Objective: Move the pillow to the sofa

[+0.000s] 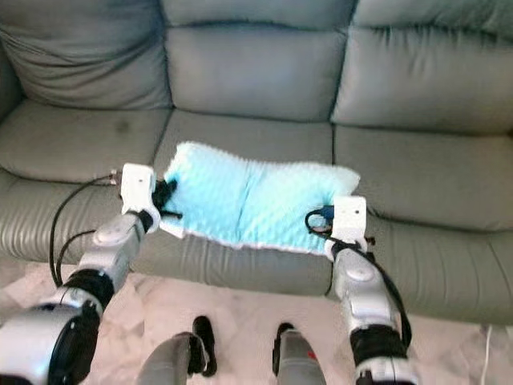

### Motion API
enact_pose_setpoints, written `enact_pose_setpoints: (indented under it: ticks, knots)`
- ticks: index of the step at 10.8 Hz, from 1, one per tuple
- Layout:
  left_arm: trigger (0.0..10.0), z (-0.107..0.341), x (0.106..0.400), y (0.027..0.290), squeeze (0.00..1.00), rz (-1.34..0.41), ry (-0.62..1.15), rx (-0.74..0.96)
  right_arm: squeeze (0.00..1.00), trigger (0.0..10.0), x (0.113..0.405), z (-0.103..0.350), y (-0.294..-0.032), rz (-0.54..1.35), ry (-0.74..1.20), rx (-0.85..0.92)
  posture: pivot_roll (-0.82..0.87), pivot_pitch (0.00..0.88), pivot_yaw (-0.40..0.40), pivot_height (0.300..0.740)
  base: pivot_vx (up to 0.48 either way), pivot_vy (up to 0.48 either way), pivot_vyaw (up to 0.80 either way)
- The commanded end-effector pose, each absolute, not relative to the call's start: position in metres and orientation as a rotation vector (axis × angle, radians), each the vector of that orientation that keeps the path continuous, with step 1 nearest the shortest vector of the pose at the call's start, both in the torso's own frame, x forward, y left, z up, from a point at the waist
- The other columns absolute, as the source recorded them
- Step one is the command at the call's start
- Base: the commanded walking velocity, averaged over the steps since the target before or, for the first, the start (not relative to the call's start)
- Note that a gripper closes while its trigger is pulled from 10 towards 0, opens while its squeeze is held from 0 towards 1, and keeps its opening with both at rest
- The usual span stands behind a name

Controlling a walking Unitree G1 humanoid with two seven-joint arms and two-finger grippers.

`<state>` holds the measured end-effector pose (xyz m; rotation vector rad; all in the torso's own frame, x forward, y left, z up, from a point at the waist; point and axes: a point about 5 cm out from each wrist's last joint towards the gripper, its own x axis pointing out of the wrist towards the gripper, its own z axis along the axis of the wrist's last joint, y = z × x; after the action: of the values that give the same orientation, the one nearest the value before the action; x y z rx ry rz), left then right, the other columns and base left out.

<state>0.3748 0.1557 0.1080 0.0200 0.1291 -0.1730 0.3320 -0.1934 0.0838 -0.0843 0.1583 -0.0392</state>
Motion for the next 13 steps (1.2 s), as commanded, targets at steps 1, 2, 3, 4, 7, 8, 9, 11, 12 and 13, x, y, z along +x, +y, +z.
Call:
enact_pose_setpoints:
  ticks: [1, 2, 3, 4, 7, 8, 9, 11, 12, 13]
  knots:
    - [10.0, 0.100, 0.371, 0.163, 0.00, -0.126, 0.158, 0.043, 0.00, 10.0, 0.329, 0.076, -0.197, -0.050, 0.170, -0.081, -0.18, 0.401, 0.069, 0.740, 0.000, 0.000, 0.00]
    - [10.0, 0.108, 0.376, 0.167, 0.00, -0.085, 0.141, 0.071, 0.00, 10.0, 0.335, 0.081, -0.192, -0.041, 0.134, -0.060, -0.18, 0.411, 0.070, 0.740, 0.000, 0.000, 0.00]
    - [10.0, 0.118, 0.381, 0.174, 0.00, -0.051, 0.116, 0.072, 0.00, 10.0, 0.340, 0.086, -0.188, -0.031, 0.108, -0.046, -0.18, 0.417, 0.072, 0.740, 0.000, 0.000, 0.00]
    - [10.0, 0.123, 0.383, 0.180, 0.00, -0.012, 0.107, 0.079, 0.00, 10.0, 0.343, 0.088, -0.184, -0.019, 0.099, -0.045, -0.18, 0.422, 0.069, 0.740, 0.000, 0.000, 0.00]
    - [10.0, 0.124, 0.384, 0.200, 0.00, 0.099, 0.159, 0.087, 0.00, 10.0, 0.354, 0.089, -0.183, 0.018, 0.119, -0.026, -0.18, 0.447, 0.074, 0.740, 0.000, 0.000, 0.00]
    - [10.0, 0.128, 0.386, 0.196, 0.00, 0.082, 0.150, 0.073, 0.00, 10.0, 0.357, 0.093, -0.185, 0.022, 0.103, -0.009, -0.18, 0.453, 0.071, 0.740, 0.000, 0.000, 0.00]
    - [10.0, 0.137, 0.391, 0.191, 0.00, 0.076, 0.115, 0.041, 0.00, 10.0, 0.361, 0.100, -0.184, 0.035, 0.070, 0.001, -0.18, 0.455, 0.068, 0.740, 0.000, 0.000, 0.00]
    - [10.0, 0.142, 0.392, 0.187, 0.00, 0.069, 0.089, 0.006, 0.00, 10.0, 0.362, 0.102, -0.178, 0.077, 0.038, -0.004, -0.18, 0.466, 0.070, 0.740, 0.000, 0.000, 0.00]
    - [10.0, 0.140, 0.392, 0.188, 0.00, 0.081, 0.090, 0.013, 0.00, 10.0, 0.361, 0.099, -0.176, 0.086, 0.041, -0.012, -0.18, 0.476, 0.071, 0.740, 0.000, 0.000, 0.00]
    - [10.0, 0.140, 0.391, 0.189, 0.00, 0.083, 0.091, 0.017, 0.00, 10.0, 0.360, 0.098, -0.177, 0.089, 0.042, -0.008, -0.18, 0.476, 0.071, 0.740, 0.000, 0.000, 0.00]
